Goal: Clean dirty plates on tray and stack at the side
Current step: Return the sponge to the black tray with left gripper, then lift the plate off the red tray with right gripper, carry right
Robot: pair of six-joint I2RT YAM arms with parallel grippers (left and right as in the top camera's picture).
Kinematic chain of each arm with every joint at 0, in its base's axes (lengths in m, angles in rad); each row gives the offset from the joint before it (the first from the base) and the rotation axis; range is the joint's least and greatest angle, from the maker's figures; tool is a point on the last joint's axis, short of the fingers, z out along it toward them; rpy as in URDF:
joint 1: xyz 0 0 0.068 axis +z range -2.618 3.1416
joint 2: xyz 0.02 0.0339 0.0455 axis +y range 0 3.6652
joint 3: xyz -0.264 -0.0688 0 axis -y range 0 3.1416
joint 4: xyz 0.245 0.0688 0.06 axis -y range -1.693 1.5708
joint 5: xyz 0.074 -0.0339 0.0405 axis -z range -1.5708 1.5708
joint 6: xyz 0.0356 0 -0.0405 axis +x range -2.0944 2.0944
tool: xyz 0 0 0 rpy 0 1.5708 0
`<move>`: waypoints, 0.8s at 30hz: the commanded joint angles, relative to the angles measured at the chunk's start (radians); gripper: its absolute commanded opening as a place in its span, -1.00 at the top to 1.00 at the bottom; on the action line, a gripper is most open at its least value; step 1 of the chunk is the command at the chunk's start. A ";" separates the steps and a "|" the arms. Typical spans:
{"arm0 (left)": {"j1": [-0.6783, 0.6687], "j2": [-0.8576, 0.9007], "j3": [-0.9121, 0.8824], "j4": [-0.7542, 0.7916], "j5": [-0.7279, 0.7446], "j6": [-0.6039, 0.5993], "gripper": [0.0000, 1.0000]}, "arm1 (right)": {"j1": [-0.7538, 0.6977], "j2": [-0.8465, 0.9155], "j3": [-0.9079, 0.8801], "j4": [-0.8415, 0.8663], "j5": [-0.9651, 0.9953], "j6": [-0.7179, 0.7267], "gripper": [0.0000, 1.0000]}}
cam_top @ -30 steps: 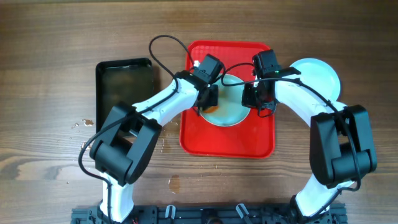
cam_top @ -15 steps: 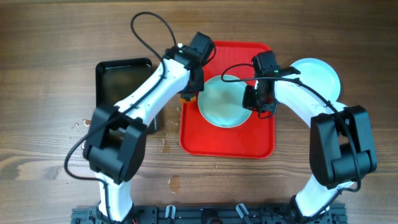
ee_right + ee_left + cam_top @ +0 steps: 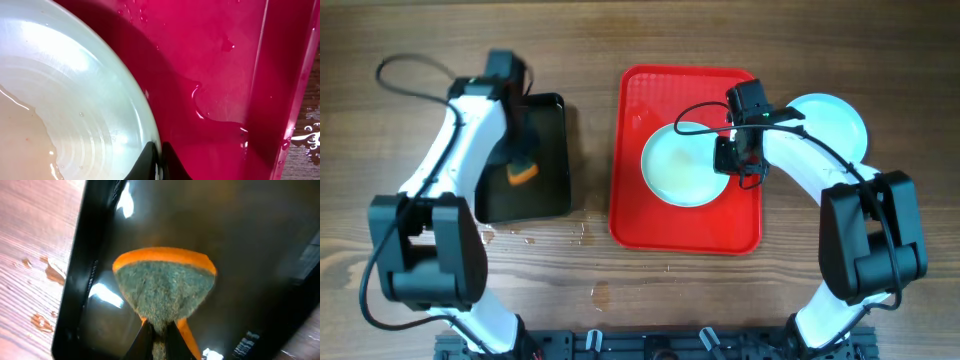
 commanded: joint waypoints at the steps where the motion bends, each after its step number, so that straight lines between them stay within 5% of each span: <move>1: 0.047 -0.008 -0.137 0.119 0.078 0.001 0.92 | -0.008 0.001 -0.026 0.016 0.056 -0.016 0.67; 4: 0.051 -0.008 -0.170 0.156 0.079 0.001 0.70 | -0.008 0.001 -0.031 0.011 0.046 -0.016 0.91; 5: 0.051 -0.008 -0.170 0.156 0.079 0.001 0.21 | -0.008 -0.006 -0.028 0.001 0.046 -0.016 0.91; 8: 0.051 -0.008 -0.170 0.155 0.079 0.001 -0.37 | -0.006 -0.054 -0.001 -0.044 0.077 -0.019 0.91; 9: 0.051 -0.008 -0.170 0.156 0.079 0.000 -1.00 | -0.002 -0.091 0.006 -0.055 0.100 -0.021 0.91; 16: 0.051 -0.008 -0.170 0.156 0.079 0.000 -1.00 | 0.127 -0.432 0.010 -0.069 0.466 -0.021 0.91; 24: 0.051 -0.008 -0.170 0.156 0.079 0.000 -1.00 | 0.309 -0.490 0.010 -0.034 0.873 -0.148 0.91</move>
